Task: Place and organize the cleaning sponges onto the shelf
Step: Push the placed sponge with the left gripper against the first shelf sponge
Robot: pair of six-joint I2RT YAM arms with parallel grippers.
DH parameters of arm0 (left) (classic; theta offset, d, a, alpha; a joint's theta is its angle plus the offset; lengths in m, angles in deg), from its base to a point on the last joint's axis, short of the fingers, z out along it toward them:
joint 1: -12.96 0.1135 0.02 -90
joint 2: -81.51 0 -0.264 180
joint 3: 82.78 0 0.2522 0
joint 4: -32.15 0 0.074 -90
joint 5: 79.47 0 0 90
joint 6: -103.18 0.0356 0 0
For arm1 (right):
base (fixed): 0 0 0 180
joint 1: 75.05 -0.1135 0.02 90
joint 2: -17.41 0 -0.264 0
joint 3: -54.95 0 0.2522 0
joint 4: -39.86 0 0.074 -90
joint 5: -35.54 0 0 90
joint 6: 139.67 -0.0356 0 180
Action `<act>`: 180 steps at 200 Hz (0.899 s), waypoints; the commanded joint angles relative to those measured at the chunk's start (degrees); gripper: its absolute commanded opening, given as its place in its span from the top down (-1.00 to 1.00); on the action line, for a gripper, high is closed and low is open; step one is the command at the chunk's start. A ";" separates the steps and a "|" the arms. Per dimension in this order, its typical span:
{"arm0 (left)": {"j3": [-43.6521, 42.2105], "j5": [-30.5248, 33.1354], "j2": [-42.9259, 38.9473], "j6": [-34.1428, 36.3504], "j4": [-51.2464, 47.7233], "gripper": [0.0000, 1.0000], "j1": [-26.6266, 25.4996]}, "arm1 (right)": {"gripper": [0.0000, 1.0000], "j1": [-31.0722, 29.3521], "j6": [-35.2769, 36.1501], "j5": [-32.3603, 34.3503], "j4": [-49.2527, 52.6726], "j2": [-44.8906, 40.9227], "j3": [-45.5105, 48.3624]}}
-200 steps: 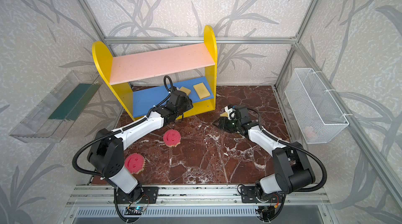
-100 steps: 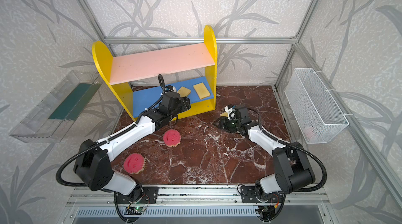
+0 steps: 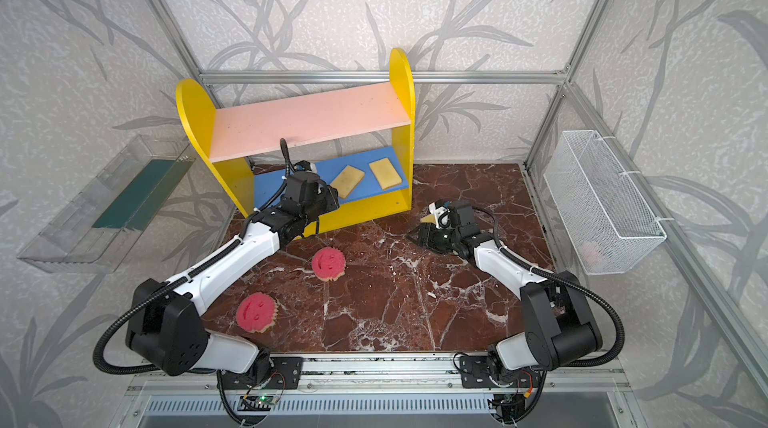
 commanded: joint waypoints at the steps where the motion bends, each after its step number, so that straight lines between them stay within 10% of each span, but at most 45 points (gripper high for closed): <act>1: -0.80 0.33 0.27 1.70 -0.34 0.39 1.33 | -0.12 0.13 0.10 -0.69 -0.36 -0.58 0.41; 180: -17.19 -0.90 1.55 -8.14 32.56 0.55 7.47 | -0.11 0.13 -0.15 -0.68 -1.33 -0.14 0.93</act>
